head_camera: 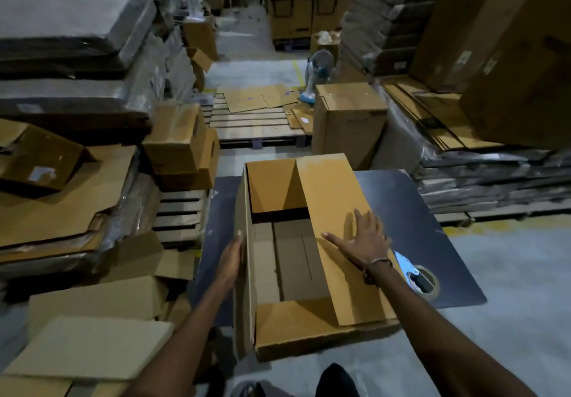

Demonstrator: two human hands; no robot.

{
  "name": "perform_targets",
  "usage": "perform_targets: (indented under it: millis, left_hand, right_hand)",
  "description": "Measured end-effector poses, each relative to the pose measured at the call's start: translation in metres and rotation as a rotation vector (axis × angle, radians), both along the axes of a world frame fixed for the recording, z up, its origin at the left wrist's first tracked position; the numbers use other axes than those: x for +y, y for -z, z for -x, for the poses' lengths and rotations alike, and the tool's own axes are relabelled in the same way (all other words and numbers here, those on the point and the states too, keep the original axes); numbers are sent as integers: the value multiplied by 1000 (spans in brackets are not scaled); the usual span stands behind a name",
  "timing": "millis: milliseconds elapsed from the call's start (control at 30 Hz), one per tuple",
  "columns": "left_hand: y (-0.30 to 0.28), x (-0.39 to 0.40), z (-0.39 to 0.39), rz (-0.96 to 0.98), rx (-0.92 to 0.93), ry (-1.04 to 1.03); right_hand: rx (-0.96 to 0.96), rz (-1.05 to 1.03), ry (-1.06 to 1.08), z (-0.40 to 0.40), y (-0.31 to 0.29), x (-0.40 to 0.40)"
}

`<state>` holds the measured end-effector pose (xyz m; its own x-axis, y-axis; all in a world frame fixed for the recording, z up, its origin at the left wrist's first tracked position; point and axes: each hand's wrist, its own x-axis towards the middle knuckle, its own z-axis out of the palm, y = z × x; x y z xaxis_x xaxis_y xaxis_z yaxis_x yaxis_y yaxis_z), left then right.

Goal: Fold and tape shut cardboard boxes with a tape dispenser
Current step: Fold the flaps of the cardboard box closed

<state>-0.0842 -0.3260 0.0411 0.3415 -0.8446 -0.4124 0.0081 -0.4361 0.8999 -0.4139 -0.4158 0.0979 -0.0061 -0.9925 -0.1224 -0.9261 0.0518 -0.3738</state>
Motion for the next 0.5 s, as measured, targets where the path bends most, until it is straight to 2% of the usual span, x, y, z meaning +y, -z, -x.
perform_targets:
  millis: [167,200,233,300,400,500]
  left_hand:
    - [101,30,-26,-206,168,-133]
    - [127,31,-37,-246,221,-156]
    - [124,36,-40,-277,217,-175]
    - [84,45,-48,-295,147,-293]
    - [-28,50,-61,-289,-261,-311]
    - [-122,35,-83,-94,-502,-248]
  right_hand:
    - [306,13,-138,-32,9,31]
    - [322,17,-129,-34,11,34]
    - [298,27,-115,-35,12,36]
    - [223,107,-119,-37,10,35]
    - [115,179,-122,-43,-13,23]
    - [-10,249,-46,-56,-39,11]
